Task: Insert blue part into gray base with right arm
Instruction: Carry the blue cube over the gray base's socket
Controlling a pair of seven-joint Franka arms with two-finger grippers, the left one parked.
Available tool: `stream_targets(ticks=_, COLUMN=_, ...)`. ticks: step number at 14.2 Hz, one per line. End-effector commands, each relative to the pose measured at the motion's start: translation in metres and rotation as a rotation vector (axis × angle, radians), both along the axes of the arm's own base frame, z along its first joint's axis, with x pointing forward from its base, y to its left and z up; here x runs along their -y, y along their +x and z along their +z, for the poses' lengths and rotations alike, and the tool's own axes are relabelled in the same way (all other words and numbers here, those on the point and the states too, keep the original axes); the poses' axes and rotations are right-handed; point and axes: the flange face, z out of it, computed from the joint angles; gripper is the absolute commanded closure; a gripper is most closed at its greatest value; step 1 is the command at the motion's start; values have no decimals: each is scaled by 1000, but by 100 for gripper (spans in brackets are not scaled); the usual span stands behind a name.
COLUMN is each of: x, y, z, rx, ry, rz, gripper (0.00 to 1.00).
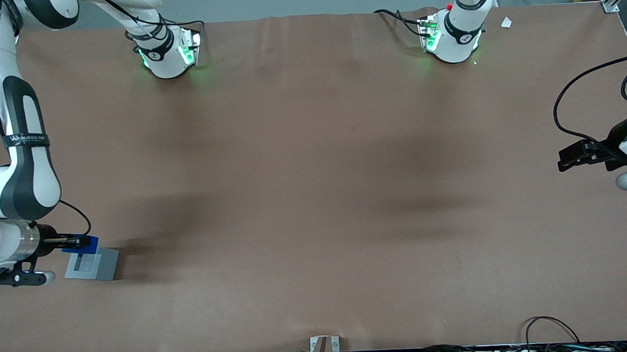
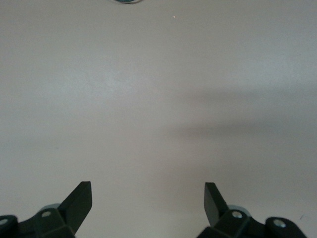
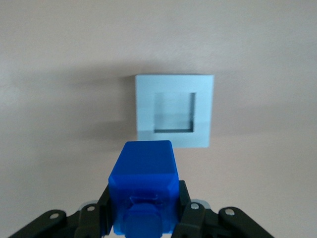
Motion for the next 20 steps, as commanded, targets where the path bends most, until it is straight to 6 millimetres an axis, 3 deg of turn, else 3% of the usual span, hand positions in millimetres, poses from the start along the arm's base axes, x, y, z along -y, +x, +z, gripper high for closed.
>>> stream_targets(ticks=1, x=15, y=8, z=-7, rx=36, ry=-18, rz=-13, gripper=100)
stream_targets(ticks=5, x=35, y=17, z=-17, rx=69, ry=-9, rz=-49, gripper=100)
stream_targets(ticks=14, x=29, y=28, z=-30, rx=133, ry=6, rz=-52, gripper=100)
stream_targets(ticks=20, x=35, y=28, z=-46, rx=138, ry=16, rz=-59, gripper=100)
